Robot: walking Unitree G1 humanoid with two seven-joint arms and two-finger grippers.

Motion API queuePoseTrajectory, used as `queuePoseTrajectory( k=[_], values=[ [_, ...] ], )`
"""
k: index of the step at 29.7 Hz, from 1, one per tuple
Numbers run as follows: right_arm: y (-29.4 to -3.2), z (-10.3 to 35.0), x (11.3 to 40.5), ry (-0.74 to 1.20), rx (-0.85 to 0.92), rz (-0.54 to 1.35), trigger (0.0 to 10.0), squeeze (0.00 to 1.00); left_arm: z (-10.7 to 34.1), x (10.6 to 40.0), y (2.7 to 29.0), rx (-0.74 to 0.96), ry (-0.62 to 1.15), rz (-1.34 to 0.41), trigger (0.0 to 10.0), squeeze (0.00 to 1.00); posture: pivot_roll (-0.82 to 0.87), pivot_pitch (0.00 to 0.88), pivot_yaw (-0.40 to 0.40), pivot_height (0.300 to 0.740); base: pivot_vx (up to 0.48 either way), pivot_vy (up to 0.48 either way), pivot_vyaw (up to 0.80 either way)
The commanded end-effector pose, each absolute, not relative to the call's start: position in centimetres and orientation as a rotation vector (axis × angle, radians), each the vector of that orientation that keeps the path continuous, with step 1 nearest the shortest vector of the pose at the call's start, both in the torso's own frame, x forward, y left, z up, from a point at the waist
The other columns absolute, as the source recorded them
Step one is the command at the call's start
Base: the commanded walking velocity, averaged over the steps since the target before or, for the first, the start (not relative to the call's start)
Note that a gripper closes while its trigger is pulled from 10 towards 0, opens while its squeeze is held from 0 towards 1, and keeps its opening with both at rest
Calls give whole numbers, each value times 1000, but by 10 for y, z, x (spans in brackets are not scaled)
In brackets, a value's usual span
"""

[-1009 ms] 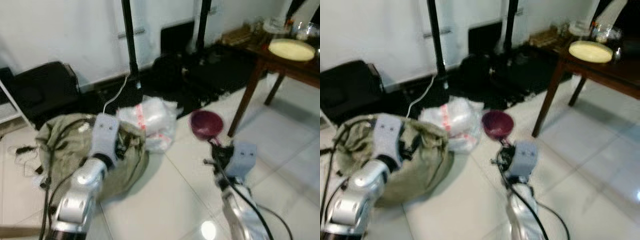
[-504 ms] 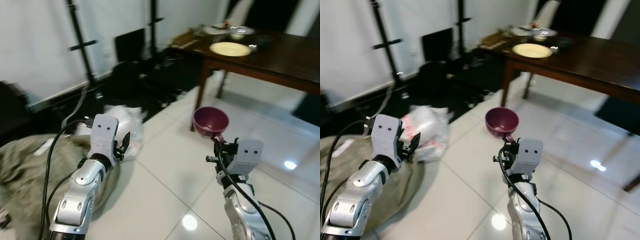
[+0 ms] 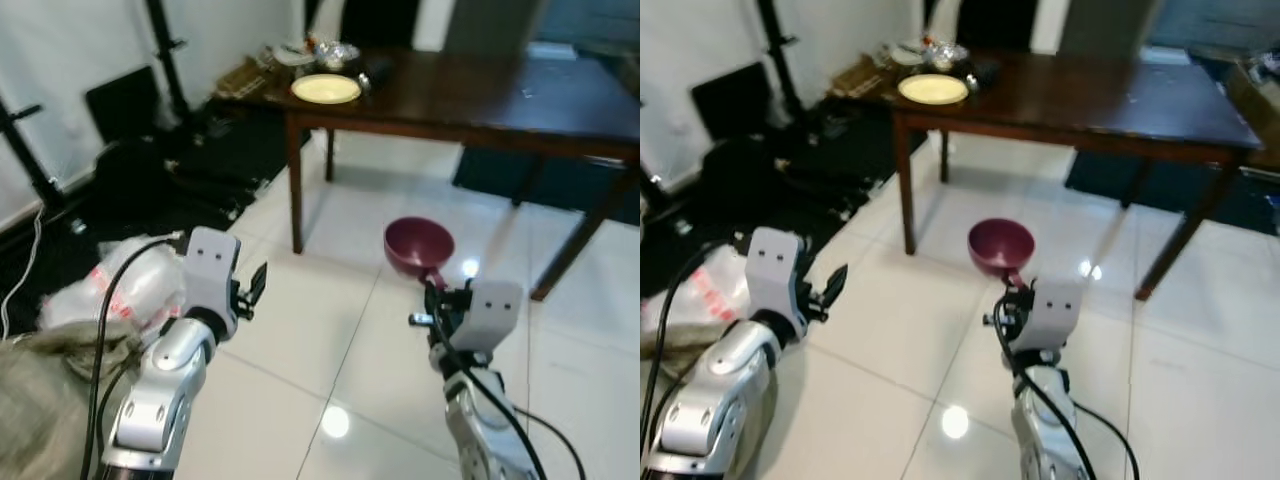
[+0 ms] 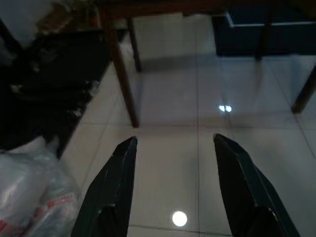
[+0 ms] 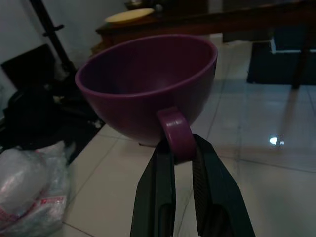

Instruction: Setting the table

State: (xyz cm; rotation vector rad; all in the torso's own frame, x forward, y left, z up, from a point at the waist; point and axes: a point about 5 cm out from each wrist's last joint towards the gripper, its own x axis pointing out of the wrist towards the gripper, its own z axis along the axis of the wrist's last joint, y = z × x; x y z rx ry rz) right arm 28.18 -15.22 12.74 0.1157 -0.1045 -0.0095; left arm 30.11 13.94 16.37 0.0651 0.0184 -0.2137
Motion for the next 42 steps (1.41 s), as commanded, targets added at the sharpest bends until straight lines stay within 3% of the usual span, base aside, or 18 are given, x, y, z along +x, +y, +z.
queuePoseTrajectory(
  k=[1, 9, 24, 42],
  values=[
    [-153, 128, 282, -105, 120, -11, 10000, 0, 165, 300, 140, 76, 6, -205, 10000, 0, -41, 0, 117, 740, 0, 0, -800],
    [-152, 132, 282, -119, 119, 0, 10000, 0, 168, 302, 143, 112, -40, -151, 10000, 0, -45, 0, 110, 740, 51, 0, -788],
    [-152, 133, 283, -122, 118, -1, 10000, 0, 172, 304, 135, 125, -72, -175, 10000, 0, -47, 0, 115, 740, 480, 0, -28],
    [-153, 132, 282, -116, 121, -9, 10000, 0, 170, 303, 132, 123, -69, -191, 10000, 0, -50, 0, 120, 740, 480, 0, -794]
  ],
)
